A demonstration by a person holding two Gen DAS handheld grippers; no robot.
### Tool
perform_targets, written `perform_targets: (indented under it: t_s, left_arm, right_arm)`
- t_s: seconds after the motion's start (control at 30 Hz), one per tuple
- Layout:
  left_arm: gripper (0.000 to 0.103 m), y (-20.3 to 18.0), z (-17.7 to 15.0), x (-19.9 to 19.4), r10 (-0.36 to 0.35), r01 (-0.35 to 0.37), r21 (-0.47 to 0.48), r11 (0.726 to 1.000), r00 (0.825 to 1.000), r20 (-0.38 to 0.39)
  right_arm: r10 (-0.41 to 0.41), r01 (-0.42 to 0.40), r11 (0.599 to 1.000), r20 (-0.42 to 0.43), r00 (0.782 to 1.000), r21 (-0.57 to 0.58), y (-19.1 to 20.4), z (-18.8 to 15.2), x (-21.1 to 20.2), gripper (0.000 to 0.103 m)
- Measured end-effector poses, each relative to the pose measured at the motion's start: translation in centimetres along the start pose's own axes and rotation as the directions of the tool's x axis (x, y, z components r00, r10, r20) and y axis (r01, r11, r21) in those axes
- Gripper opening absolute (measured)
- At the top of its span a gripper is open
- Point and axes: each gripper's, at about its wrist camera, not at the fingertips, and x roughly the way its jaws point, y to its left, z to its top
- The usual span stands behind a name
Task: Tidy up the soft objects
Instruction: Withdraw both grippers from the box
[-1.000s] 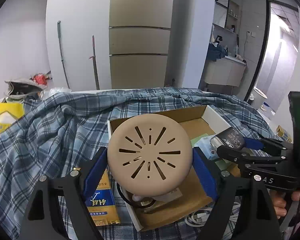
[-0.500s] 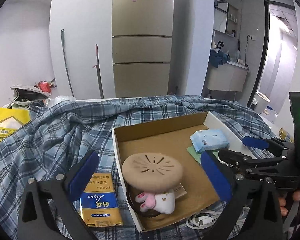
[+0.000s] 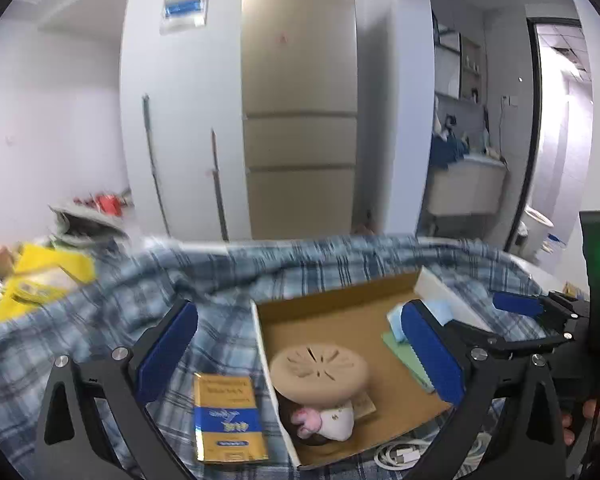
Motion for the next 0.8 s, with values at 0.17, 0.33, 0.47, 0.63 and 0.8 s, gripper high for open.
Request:
perform_targets:
  t_s: [0.17,0.33,0.47,0.63,0.8]
  left_arm:
    - [0.103,0.2,2.2,-6.2,-0.008,0.015,-0.056,0.998,0.993,0.119]
    - [0.103,0.0,2.9,-10.6,-0.032,0.039,-0.031,0.999,0.980,0.199]
    - [0.103,-0.3,2.1,-12.6,-0.024,0.023,0.005,1.000,0.974,0.226]
    - [0.103,-0.2,-0.1,-14.8,-0.019,0.017,0.009,1.000,0.964,0.266]
    - [0.103,0.1,-2.4,-15.1,-0.007,0.000,0.024,1.000,0.960,0.279]
  right_arm:
    - [-0.029,0.034,0.998,0.109,0.994,-0.045,1.3,1.4,-3.9,0.086]
    - [-0.051,0.064,0.996,0.203,0.978,-0.060,2.2,1.3,-8.1,0.089]
    - [-0.033,0.048,0.997,0.242,0.970,-0.052,2.7,0.8,-11.2,0.090]
    - [-0.029,0.052,0.996,0.318,0.948,-0.065,3.6,-0.8,-14.9,0.100]
    - [0.013,0.013,0.996,0.288,0.957,-0.087,4.2,-2.4,-15.6,0.103]
